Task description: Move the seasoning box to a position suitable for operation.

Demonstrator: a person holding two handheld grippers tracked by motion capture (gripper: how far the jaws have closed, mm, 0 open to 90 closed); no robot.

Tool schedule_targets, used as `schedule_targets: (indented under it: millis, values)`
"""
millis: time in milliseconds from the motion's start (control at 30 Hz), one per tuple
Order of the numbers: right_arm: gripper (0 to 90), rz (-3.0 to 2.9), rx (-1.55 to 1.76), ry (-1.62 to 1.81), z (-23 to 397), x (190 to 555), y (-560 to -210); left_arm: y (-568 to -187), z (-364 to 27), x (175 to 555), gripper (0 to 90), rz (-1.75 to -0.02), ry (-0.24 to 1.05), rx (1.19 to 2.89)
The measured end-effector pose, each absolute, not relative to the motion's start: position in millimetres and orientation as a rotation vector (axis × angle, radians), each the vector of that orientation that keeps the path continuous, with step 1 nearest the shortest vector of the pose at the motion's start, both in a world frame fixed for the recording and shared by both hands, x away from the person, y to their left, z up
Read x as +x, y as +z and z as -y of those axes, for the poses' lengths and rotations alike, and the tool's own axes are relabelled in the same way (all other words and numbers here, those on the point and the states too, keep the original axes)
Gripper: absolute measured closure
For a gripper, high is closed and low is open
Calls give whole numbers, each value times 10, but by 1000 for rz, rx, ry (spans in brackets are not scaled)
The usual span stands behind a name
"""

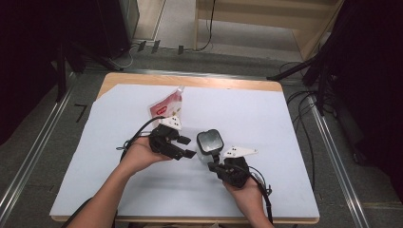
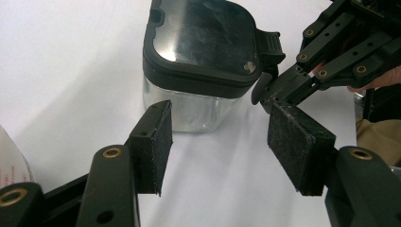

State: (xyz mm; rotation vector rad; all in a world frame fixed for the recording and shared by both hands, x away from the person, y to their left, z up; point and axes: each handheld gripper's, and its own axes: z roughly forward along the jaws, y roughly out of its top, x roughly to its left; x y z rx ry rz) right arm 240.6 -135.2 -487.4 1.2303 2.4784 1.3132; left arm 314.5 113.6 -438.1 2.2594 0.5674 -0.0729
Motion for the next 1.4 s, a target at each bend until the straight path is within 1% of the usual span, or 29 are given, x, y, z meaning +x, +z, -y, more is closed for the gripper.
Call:
schedule_targets:
  millis: [400, 933, 1400]
  values:
    - [900, -2469, 1265, 1304, 1436, 2438, -4875, -4387, -1130, 3142, 413, -565, -71, 2260]
    - [900, -2428, 1329, 1284, 1673, 2543, -4870, -4393, -1115, 3147, 396, -565, -61, 2261]
    - [900, -2398, 1354, 1263, 1840, 2645, -4849, -4410, -1045, 3181, 372, -588, -81, 2254]
